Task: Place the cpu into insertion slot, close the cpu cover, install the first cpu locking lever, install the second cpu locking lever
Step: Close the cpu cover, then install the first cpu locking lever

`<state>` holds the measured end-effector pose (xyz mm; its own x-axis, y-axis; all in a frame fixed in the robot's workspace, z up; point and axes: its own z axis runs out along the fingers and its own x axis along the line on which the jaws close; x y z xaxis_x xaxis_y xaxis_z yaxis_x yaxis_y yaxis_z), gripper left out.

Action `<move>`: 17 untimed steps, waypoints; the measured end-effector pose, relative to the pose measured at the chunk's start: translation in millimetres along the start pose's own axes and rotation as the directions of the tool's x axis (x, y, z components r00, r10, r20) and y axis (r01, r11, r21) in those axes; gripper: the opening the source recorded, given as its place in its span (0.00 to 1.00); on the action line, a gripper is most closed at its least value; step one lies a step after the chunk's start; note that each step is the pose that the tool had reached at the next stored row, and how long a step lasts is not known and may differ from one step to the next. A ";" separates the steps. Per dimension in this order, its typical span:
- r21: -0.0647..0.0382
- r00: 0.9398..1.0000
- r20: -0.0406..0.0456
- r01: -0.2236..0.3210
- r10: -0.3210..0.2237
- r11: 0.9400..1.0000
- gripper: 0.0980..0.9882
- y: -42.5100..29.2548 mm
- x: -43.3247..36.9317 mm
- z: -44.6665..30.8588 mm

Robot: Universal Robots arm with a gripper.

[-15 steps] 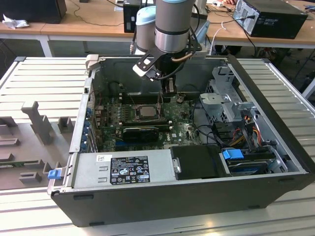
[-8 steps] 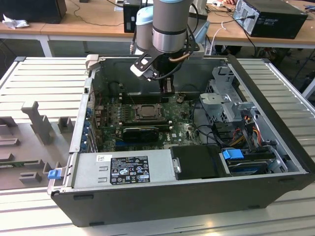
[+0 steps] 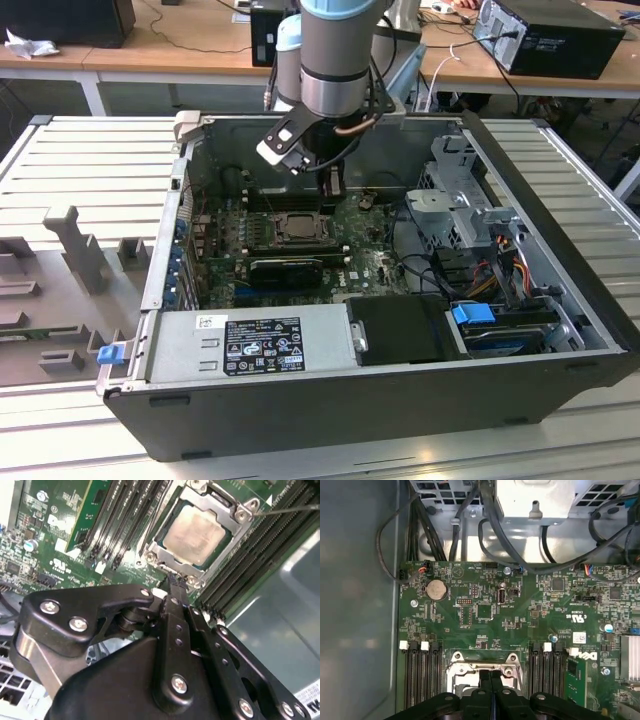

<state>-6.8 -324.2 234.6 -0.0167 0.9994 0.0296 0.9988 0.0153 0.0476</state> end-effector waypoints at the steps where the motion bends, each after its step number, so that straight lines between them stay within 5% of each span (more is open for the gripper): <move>1: 0.000 1.000 -0.001 0.001 -0.001 1.000 0.01 -2.0 0.0 1.1; 7: 0.000 1.000 -0.001 0.002 -0.002 1.000 0.01 -33.0 0.4 2.9; 17: 0.000 1.000 -0.001 0.002 -0.002 1.000 0.01 -43.0 0.6 2.4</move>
<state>-49.6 -324.2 230.2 -0.0191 0.9994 0.0302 0.9987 0.0176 0.0475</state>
